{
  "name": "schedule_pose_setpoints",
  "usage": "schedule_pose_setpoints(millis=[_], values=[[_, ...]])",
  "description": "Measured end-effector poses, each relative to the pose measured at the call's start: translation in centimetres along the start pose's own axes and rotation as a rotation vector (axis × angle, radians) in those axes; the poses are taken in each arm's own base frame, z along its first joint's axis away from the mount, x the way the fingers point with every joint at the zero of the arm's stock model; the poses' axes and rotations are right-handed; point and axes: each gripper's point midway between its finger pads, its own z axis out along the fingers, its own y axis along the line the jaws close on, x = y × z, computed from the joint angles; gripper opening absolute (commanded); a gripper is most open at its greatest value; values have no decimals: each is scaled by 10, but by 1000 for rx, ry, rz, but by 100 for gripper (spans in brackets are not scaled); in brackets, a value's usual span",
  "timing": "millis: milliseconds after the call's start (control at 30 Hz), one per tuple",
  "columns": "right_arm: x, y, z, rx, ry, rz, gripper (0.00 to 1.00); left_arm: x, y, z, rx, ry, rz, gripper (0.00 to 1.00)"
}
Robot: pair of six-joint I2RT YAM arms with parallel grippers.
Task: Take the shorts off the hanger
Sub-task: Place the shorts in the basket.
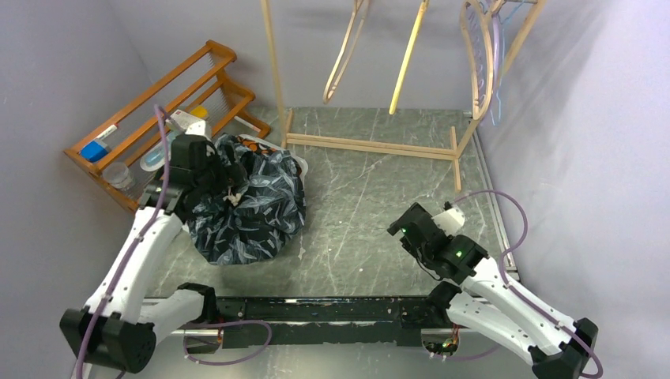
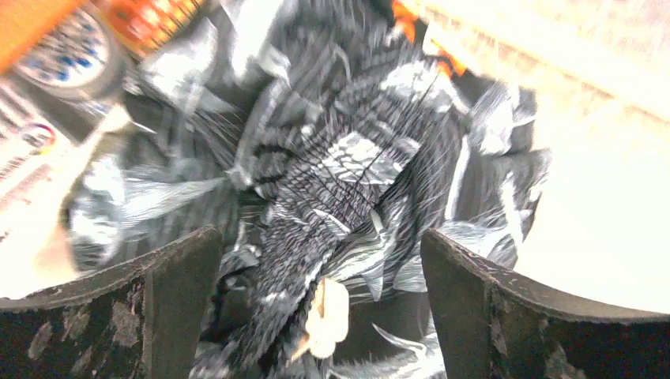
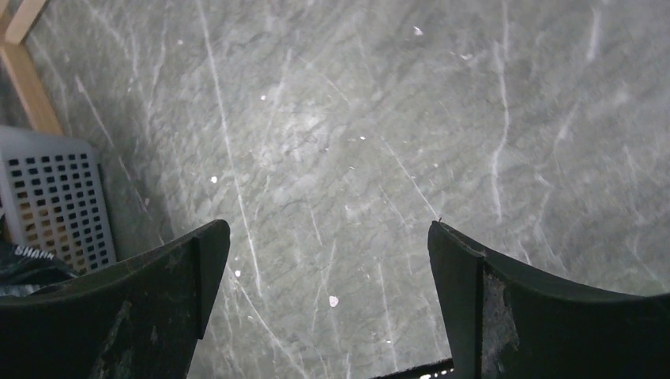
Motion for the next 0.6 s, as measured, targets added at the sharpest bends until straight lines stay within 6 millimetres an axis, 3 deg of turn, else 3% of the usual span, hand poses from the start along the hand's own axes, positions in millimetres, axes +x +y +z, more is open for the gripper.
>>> schedule_pose_setpoints(millis=[133, 233, 600], values=[[-5, 15, -2, -68, -10, -94, 100, -43, 1, -37, -40, -136, -14, 100], [-9, 26, -4, -118, -26, -163, 100, -58, 6, -55, -72, -188, -25, 100], [-17, 46, 1, -182, -70, -395, 100, -60, 20, -75, -137, -216, -49, 100]])
